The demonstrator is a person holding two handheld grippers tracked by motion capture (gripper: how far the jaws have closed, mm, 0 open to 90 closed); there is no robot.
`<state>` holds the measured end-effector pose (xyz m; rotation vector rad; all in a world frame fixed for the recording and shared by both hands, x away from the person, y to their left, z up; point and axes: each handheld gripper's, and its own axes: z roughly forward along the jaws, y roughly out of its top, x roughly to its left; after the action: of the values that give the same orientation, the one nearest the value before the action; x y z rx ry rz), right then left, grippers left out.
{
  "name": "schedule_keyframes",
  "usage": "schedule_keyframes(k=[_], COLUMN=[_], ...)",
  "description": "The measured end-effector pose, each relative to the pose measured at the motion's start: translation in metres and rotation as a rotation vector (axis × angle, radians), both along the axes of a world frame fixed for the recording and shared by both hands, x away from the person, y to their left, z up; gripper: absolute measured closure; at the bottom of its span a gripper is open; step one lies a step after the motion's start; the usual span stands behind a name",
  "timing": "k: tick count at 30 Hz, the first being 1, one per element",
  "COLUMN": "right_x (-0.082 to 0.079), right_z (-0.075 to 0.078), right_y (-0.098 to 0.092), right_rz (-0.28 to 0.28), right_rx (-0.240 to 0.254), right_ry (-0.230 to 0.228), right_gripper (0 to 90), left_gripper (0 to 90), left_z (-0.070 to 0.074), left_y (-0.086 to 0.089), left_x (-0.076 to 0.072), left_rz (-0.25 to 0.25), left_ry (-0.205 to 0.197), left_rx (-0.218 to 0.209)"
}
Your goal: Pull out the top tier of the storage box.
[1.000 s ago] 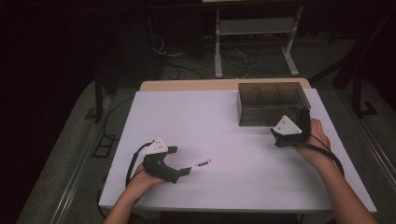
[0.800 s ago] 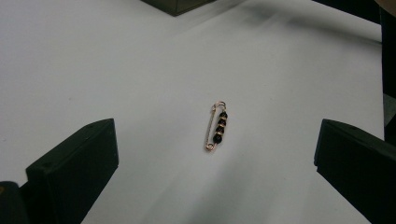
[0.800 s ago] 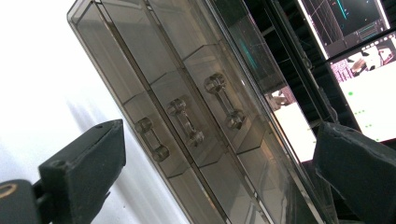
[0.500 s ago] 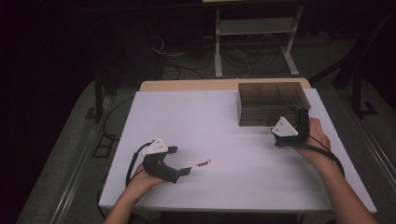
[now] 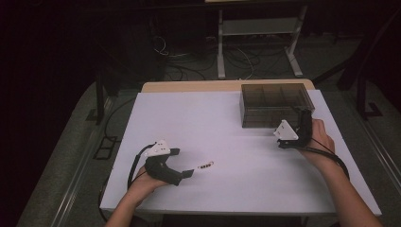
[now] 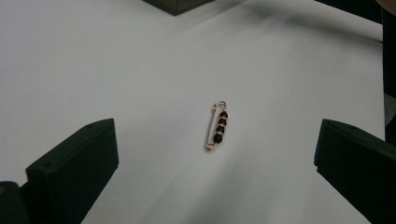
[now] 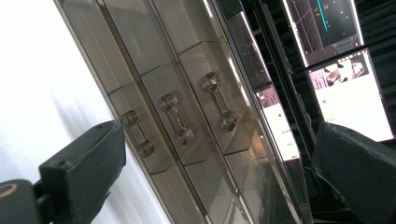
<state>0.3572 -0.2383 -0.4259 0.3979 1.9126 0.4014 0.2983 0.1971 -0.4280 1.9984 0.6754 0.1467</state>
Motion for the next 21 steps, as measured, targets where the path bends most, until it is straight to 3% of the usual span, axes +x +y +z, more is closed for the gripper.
schedule_keyframes(k=[21], right_x=[0.0004], right_z=[-0.0048], right_y=[0.0059], right_rz=[-0.033], right_rx=[-0.100], right_ry=[-0.052], right_gripper=[2.6], left_gripper=[0.0], left_z=[-0.0002], left_y=[-0.0002], left_x=[0.0000], left_rz=[0.001], left_ry=[0.000], left_rx=[-0.001])
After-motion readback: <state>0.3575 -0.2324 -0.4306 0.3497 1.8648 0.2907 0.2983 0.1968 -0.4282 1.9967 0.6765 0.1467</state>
